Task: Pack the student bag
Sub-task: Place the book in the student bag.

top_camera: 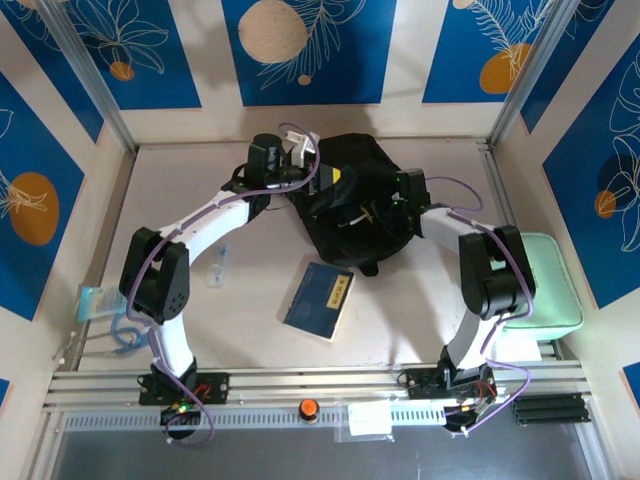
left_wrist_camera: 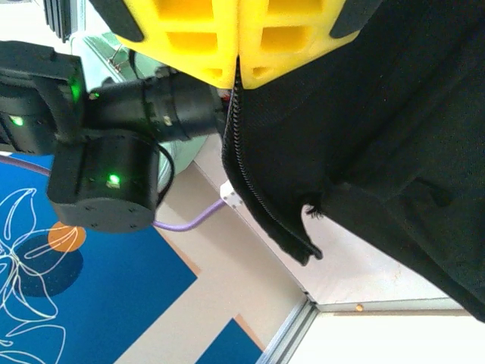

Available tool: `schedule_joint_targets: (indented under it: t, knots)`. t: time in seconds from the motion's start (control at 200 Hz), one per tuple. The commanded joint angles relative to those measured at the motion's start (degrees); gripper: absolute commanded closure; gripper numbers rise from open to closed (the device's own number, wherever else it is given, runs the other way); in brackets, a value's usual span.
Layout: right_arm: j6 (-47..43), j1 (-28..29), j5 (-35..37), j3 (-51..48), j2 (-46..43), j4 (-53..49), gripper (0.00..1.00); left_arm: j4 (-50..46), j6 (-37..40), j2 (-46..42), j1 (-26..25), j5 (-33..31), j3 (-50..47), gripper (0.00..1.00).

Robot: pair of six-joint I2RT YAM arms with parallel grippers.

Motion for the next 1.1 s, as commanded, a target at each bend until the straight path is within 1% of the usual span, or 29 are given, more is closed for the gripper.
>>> schedule_joint_targets:
  t: [0.0, 0.12, 0.155, 0.22, 0.36, 0.535, 0.64, 0.73, 0.78, 0.81, 0.875, 0.965, 1.055, 1.095]
  knots:
    - [1.0, 0.4, 0.8, 2.8, 3.0, -1.9, 0.8, 2.0, 0.0, -2.4, -0.2, 0.9, -0.3, 1.0]
    - [0.7, 0.0, -1.1, 2.5, 3.6, -2.7, 0.62, 2.2, 0.0, -2.5, -0.2, 0.7, -1.2, 1.0]
    - [0.8, -0.3, -2.0, 1.7, 3.2, -2.5, 0.59, 2.7, -0.1, -2.7, -0.2, 0.6, -1.5, 1.0]
    - [0.9, -0.7, -3.1, -0.3, 2.0, -1.8, 0.56, 3.5, 0.0, -2.8, -0.2, 0.5, -2.1, 1.0]
    - [0.1, -0.8, -2.3, -2.9, -0.2, -2.7, 0.55, 3.9, 0.0, -2.4, -0.2, 0.7, -2.3, 1.0]
    - [0.0, -0.8, -0.9, -3.0, 1.0, -4.3, 0.57, 3.9, 0.3, -2.3, -0.2, 0.6, -2.7, 1.0]
    - [-0.2, -0.6, -0.5, -1.7, 2.5, -3.8, 0.65, 3.4, 0.5, -2.3, -0.2, 1.0, -2.7, 1.0]
    - [-0.8, -0.3, 0.3, 0.4, 4.3, -3.9, 0.75, 3.1, 0.7, -2.3, -0.2, 1.2, -2.7, 1.0]
    - [-1.0, -0.4, -0.5, 1.4, 5.5, -2.7, 0.81, 2.9, 0.7, -2.3, -0.2, 1.3, -2.7, 1.0]
    - [-0.8, -0.6, -1.8, 1.9, 6.3, -1.9, 0.82, 2.7, 0.7, -2.3, -0.2, 1.3, -2.7, 1.0]
    - [-0.1, -0.9, -3.7, 2.9, 7.6, -0.2, 0.84, 2.5, 0.7, -2.4, -0.2, 1.4, -2.9, 1.0]
    - [-0.2, -0.9, -3.8, 3.9, 8.5, 0.7, 0.84, 2.4, 0.8, -2.4, -0.2, 1.4, -3.1, 1.0]
    - [-1.0, -1.1, -4.4, 3.9, 7.9, 1.8, 0.84, 2.3, 0.6, -2.3, -0.2, 1.2, -3.1, 1.0]
    - [-1.5, -1.3, -5.2, 3.3, 7.0, 2.3, 0.83, 2.2, 0.6, -2.2, -0.2, 1.2, -3.0, 1.0]
